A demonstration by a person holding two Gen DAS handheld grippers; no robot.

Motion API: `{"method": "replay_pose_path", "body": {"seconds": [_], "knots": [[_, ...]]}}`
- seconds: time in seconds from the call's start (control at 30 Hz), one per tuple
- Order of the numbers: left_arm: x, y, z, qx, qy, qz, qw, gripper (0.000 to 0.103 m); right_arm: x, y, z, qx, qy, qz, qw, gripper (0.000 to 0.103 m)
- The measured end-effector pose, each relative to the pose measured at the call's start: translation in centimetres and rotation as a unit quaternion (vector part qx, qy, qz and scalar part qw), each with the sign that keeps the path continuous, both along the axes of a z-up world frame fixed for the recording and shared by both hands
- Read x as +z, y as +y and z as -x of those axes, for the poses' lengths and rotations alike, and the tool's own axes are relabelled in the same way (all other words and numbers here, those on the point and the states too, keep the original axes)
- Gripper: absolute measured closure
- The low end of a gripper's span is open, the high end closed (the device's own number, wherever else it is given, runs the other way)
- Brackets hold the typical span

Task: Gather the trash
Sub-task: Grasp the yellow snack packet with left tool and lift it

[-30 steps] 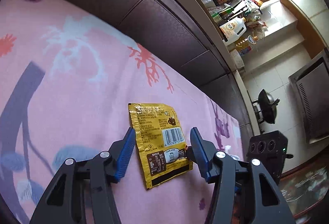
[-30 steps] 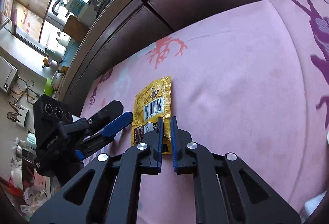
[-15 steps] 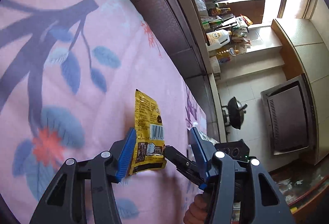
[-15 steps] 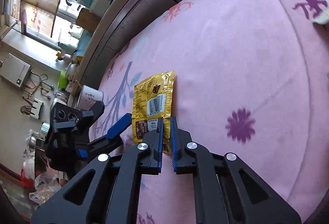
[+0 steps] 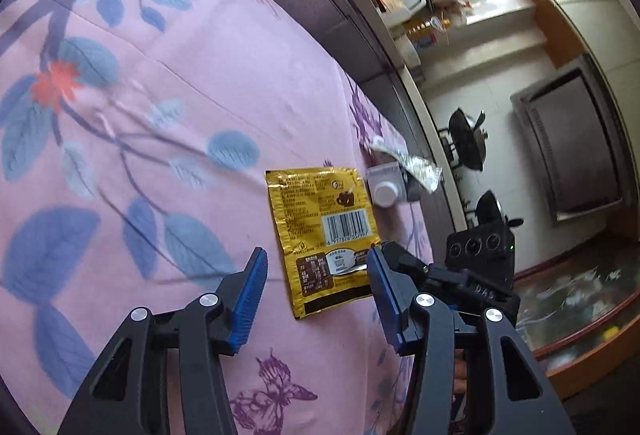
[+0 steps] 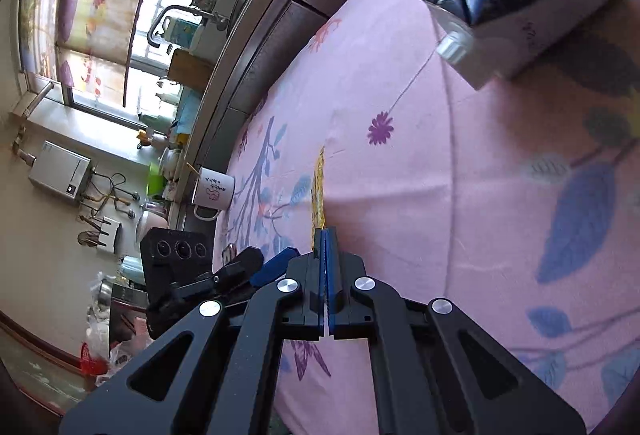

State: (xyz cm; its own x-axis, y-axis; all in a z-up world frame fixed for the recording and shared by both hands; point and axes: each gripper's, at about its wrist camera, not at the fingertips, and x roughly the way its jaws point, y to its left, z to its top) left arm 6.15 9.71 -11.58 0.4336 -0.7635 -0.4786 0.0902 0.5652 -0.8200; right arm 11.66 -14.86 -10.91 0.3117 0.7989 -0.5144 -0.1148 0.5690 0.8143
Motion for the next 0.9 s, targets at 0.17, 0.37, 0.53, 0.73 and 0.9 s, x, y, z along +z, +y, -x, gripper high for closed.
{"method": "replay_pose_path", "body": {"seconds": [0.17, 0.37, 0.53, 0.73, 0.9], "knots": [[-0.3, -2.1, 0.4, -0.037, 0.007, 0.004, 0.9993, 0.052, 0.7, -0.6, 1.4, 0.002, -0.005, -0.013, 1.000, 0.103], [-0.4, -1.8, 0.6, -0.043, 0.014, 0.040, 0.9982, 0.040, 4.0, -2.8, 2.5, -0.007, -0.028, -0.061, 0.998, 0.103], [0.9, -1.1, 0.5, -0.044, -0.006, 0.091, 0.9948, 0.028, 5.8, -4.4, 3.0, -0.011, -0.032, -0.093, 0.995, 0.103], [2.4, -2.0, -0.3, -0.069, -0.025, 0.149, 0.9861, 0.027, 6.2, -5.1, 3.2, -0.016, -0.013, -0.142, 0.990, 0.103], [3.5, -4.5, -1.5, -0.099, -0.035, 0.156, 0.9821, 0.101, 5.7, -5.7, 3.4, -0.020, -0.013, -0.129, 0.991, 0.100]]}}
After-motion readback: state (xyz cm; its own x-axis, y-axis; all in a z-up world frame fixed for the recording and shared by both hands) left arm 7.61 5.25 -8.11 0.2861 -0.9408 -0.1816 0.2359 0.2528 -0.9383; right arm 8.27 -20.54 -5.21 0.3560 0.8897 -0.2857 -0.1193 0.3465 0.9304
